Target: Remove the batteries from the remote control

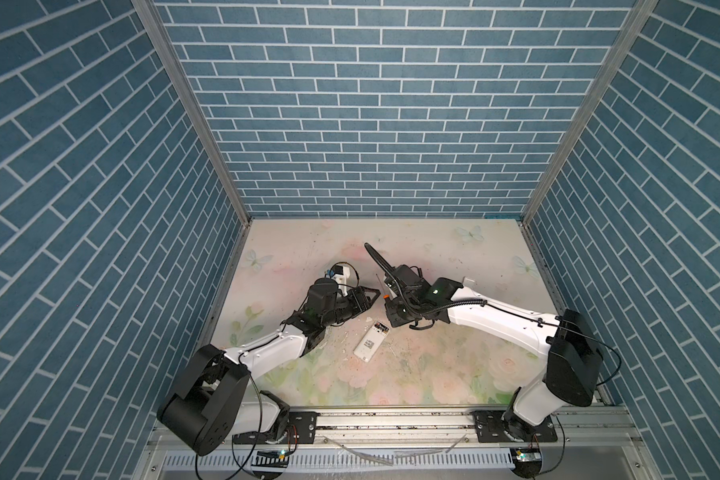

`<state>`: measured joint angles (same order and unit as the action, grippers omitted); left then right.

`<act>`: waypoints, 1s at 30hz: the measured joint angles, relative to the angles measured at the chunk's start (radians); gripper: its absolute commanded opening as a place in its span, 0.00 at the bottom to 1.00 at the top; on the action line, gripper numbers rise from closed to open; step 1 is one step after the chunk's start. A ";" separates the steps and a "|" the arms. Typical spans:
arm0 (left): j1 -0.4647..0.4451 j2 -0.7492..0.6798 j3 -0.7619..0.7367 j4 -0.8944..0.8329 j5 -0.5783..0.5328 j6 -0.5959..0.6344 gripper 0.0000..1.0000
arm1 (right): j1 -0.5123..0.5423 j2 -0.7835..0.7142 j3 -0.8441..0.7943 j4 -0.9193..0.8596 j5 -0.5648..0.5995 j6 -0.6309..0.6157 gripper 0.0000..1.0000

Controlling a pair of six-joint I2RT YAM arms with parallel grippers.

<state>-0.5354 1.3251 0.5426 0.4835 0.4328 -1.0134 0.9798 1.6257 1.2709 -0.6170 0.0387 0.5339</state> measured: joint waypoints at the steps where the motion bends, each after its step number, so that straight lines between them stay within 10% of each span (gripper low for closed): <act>1: 0.000 0.005 0.000 0.011 0.002 -0.005 0.56 | 0.001 0.000 0.002 -0.001 0.000 0.000 0.00; 16: -0.014 0.151 0.018 0.190 0.034 -0.104 0.47 | 0.017 0.045 0.063 0.000 -0.006 0.000 0.00; 30: -0.015 0.166 0.015 0.241 0.028 -0.137 0.07 | 0.018 0.048 0.064 0.005 -0.008 0.000 0.00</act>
<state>-0.5503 1.4910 0.5579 0.7250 0.4610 -1.1503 0.9974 1.6737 1.3346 -0.6121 0.0303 0.5343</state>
